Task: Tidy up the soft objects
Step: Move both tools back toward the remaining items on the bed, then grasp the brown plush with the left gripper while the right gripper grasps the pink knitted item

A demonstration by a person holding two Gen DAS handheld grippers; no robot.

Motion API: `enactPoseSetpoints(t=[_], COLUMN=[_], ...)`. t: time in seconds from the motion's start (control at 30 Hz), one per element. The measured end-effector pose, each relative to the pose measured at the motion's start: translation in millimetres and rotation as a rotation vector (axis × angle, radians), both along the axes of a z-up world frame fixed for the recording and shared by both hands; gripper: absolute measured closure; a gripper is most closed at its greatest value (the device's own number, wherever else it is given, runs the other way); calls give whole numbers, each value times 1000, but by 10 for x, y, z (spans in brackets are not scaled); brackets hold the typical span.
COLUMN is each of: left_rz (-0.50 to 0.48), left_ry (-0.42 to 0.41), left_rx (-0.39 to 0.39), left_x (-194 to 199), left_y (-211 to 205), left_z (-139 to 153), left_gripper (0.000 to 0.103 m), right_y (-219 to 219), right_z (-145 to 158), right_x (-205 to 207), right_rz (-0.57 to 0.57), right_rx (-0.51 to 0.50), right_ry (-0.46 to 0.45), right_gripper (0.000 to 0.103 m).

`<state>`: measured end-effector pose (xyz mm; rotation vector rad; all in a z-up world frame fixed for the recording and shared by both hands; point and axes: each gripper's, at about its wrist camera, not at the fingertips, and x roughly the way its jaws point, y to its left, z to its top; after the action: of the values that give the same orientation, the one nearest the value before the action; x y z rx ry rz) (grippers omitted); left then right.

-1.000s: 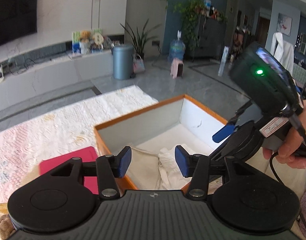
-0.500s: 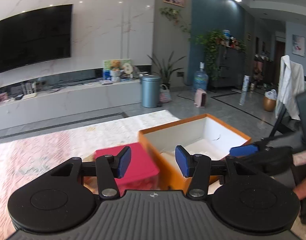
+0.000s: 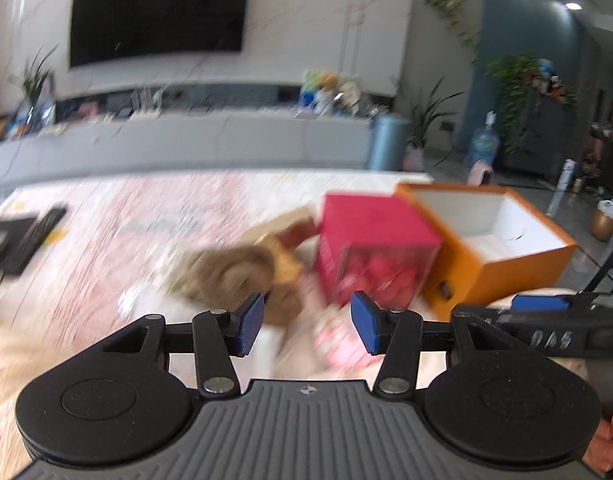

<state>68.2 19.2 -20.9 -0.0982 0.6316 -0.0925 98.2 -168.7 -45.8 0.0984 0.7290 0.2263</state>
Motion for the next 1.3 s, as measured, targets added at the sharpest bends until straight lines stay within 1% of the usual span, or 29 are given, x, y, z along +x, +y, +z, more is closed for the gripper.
enactPoseSetpoints(t=[0.1,0.17,0.27,0.3,0.37,0.4,0.47,0.53,0.67,0.73,0.77,0.83,0.93,0.97,1.07,1.13,1.3], left_rz=[39,72,107,118,136,142,159,181,252,276,269,236,184,160,107,80,52], left_ry=[55,86,122,133,150,156,161,168,189,168,158,150,122,107,99,106,112], left_rx=[-34,-58,-75,-81,-112,-133,-170,-196,-241,-271,-272,-231,-112,-61,41,76,148], left_x=[-29,-15,-59,-50,-30,-16,21,84,224,267,305,412,567,609,727,797,942], left_y=[224,338,466,501,549,579,641,670,715,737,736,708,630,591,518,486,387], left_z=[-93,-132,-272,-303,-355,-382,-441,-481,-534,-489,-460,-427,-410,-409,-451,-507,-630], left_gripper=[44,44,44,42,31,29,22,18,18,18,18,17,18,18,18,18,17], right_y=[105,172,279,315,369,405,461,512,586,630,646,673,702,721,751,780,801], right_z=[-80,-140,-227,-247,-279,-307,-361,-417,-497,-530,-546,-585,-670,-703,-783,-829,-886], right_x=[38,67,132,152,201,240,320,418,585,648,684,764,896,945,1034,1073,1112], right_rz=[5,17,40,49,66,73,79,75,77,88,90,91,93,97,120,136,153], right_rx=[3,-3,-13,-12,-15,-21,-32,-40,-38,-52,-57,-64,-62,-66,-69,-66,-78], right_ry=[24,41,79,88,101,110,128,150,172,172,174,187,224,238,260,277,280], right_gripper=[20,22,22,22,22,22,22,22,21,21,20,19,19,19,19,19,18])
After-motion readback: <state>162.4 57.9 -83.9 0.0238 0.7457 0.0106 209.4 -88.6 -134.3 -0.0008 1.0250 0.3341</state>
